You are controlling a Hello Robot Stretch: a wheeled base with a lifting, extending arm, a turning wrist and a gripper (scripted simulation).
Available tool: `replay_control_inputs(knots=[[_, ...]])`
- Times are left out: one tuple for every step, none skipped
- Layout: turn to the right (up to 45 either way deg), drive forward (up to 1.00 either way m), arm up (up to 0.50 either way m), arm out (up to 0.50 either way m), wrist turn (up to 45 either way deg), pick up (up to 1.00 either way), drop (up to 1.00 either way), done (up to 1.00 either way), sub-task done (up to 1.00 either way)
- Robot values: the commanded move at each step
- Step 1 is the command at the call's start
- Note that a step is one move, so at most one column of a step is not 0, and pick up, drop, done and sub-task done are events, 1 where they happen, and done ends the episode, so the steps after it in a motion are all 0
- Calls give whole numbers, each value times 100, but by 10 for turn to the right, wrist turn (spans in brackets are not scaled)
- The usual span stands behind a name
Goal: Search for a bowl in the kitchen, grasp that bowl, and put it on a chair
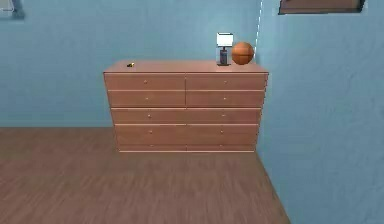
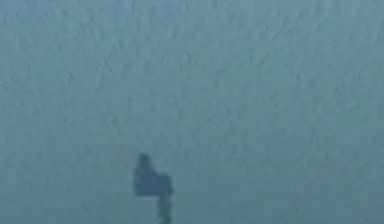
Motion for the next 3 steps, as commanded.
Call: replay_control_inputs(knots=[[-450, 0, 0, 0, 0, 0, 0, 0, 0], [-450, 0, 0, 0, 0, 0, 0, 0, 0], [-450, 0, 0, 0, 0, 0, 0, 0, 0]])
